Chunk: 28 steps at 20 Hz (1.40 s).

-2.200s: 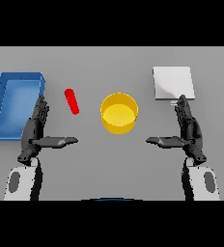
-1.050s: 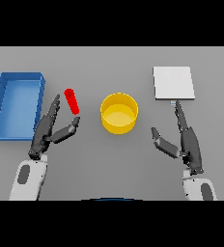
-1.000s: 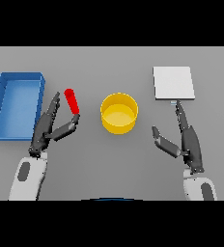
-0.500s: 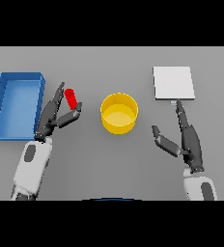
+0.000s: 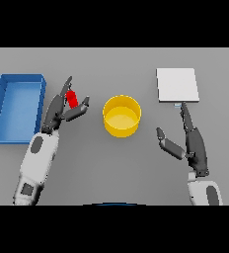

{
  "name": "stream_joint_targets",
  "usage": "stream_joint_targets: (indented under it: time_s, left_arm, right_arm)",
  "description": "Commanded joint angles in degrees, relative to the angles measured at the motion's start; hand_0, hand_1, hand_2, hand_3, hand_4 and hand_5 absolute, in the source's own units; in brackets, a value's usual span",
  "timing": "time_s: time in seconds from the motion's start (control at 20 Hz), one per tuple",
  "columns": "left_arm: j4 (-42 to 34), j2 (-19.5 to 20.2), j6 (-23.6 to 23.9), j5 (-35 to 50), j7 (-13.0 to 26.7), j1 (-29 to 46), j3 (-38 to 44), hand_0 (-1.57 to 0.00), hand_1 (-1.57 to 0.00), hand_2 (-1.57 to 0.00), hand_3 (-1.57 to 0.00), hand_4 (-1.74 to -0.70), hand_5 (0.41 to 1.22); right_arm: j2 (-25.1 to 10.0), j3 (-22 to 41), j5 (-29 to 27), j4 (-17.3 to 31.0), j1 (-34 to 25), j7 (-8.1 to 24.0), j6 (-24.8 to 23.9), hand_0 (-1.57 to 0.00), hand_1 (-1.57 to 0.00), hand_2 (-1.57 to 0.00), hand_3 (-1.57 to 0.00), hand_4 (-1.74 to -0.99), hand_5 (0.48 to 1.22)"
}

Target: Pick up the red beaker and tilt it to pour out 1 green nut into yellow bowl. Pick up the yellow bowl and place it on the metallic measuring scale.

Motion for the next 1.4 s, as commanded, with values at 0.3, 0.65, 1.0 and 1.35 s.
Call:
stream_joint_targets:
  time_s: [0.3, 0.65, 1.0, 1.35]
  left_arm:
    - [6.5, -2.0, 2.1, 2.4, -3.8, -3.9, 3.7, -0.29, -0.33, -0.36, -0.29, -1.45, 0.783]
    - [8.6, -1.5, 3.7, -0.1, -2.5, -5.6, 1.8, -1.27, -1.29, -1.30, -1.19, -1.54, 1.129]
    - [5.5, -2.9, 6.0, 2.8, -4.7, -5.6, 2.7, -1.51, -1.51, -1.51, -1.49, -1.66, 1.128]
    - [-3.0, 0.8, 6.3, -0.8, 0.5, -6.1, -3.9, -1.56, -1.56, -1.56, -1.55, -1.72, 1.117]
  right_arm:
    - [-0.5, -0.2, 0.3, 0.2, 0.4, -0.4, 0.0, 0.00, 0.00, 0.00, 0.00, -1.258, 0.644]
    - [-0.1, -0.2, 0.0, -0.3, 0.4, -0.6, -0.1, 0.00, 0.00, 0.00, 0.00, -1.254, 0.644]
    - [-0.2, -0.2, 0.2, -1.1, 0.8, 0.2, -0.4, 0.00, 0.00, 0.00, 0.00, -1.258, 0.646]
    - [-0.4, 0.6, 1.3, -1.8, 1.7, -0.4, -0.3, 0.00, 0.00, 0.00, 0.00, -1.261, 0.661]
